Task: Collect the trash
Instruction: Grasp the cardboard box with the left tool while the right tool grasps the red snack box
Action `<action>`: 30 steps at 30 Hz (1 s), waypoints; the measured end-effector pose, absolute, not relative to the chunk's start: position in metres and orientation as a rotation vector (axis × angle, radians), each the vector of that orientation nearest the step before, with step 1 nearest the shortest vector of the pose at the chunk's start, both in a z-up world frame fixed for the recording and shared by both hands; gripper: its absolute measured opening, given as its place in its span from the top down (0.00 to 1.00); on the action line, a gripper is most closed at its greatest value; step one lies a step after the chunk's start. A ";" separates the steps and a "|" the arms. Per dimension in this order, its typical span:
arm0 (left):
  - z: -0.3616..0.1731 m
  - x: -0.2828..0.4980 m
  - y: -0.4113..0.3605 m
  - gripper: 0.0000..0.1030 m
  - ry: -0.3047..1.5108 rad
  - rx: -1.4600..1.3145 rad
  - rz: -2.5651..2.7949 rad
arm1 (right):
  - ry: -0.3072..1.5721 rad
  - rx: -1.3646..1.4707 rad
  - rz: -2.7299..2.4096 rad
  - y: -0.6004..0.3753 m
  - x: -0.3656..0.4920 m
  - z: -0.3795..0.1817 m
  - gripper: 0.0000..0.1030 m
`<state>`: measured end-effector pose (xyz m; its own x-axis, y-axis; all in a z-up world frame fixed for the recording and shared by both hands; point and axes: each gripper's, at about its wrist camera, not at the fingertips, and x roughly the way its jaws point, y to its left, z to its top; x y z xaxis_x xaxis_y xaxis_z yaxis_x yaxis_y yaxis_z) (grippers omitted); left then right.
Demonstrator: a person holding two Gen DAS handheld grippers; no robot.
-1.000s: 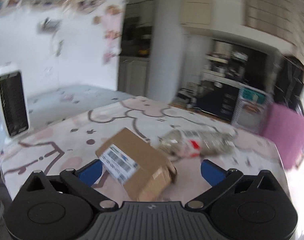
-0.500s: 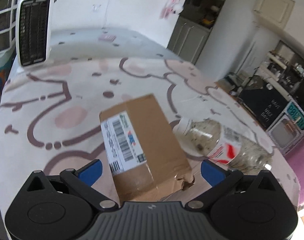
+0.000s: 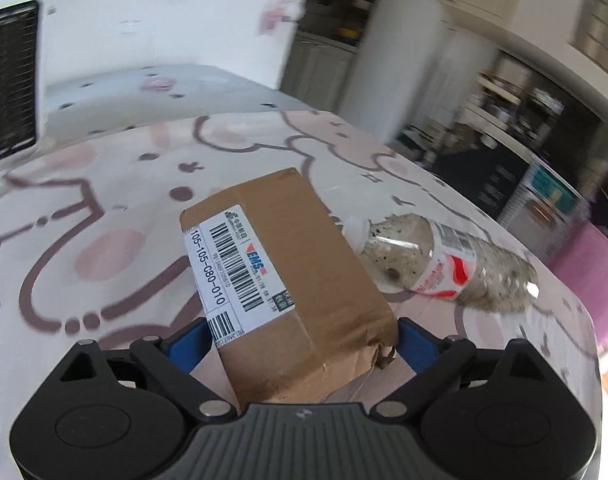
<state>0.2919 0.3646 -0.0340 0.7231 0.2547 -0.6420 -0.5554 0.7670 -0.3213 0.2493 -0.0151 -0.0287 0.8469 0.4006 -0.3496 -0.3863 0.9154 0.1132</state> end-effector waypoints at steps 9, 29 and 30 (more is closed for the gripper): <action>-0.027 0.256 0.367 0.08 0.679 -0.301 0.125 | 0.467 -0.008 0.409 0.046 0.315 -0.038 0.10; -0.026 0.200 0.331 0.07 0.729 -0.165 -0.276 | 0.583 -0.027 0.324 0.083 0.365 -0.063 0.51; -0.027 0.204 0.332 0.07 0.726 -0.200 -0.264 | 0.581 -0.015 0.336 0.081 0.358 -0.062 0.51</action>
<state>0.2035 0.3320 -0.0269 0.7173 -0.3056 -0.6261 0.1682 0.9481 -0.2700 0.3582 0.0812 -0.0618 0.7828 0.3073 -0.5411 -0.3157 0.9455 0.0803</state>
